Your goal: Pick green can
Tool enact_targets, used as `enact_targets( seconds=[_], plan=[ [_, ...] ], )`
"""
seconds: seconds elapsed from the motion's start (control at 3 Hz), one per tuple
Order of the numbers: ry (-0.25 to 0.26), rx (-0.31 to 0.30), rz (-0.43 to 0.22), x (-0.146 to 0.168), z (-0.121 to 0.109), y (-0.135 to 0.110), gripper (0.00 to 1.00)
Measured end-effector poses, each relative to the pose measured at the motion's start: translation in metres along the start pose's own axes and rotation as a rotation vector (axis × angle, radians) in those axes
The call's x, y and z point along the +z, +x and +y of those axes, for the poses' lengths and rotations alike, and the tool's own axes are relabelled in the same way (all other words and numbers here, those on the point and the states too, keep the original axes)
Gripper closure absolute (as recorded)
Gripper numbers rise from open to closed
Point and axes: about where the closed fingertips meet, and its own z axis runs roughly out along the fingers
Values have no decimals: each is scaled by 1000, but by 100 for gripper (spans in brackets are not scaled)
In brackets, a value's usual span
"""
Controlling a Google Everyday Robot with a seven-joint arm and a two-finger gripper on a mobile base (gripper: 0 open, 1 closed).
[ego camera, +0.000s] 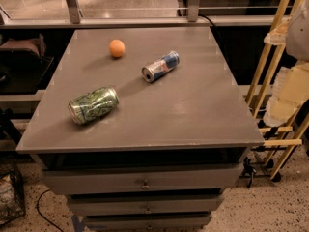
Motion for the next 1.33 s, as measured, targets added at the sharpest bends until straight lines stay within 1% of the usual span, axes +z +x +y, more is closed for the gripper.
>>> enact_targets(
  seconds=[0.33, 0.67, 1.0, 1.33],
  plan=[
    [0, 0, 0, 0, 0, 0, 0],
    [-49, -131, -9, 23, -15, -47, 0],
    [-120, -305, -42, 57, -31, -110, 0],
    [-189, -457, -142, 88, -35, -168, 0]
  ],
)
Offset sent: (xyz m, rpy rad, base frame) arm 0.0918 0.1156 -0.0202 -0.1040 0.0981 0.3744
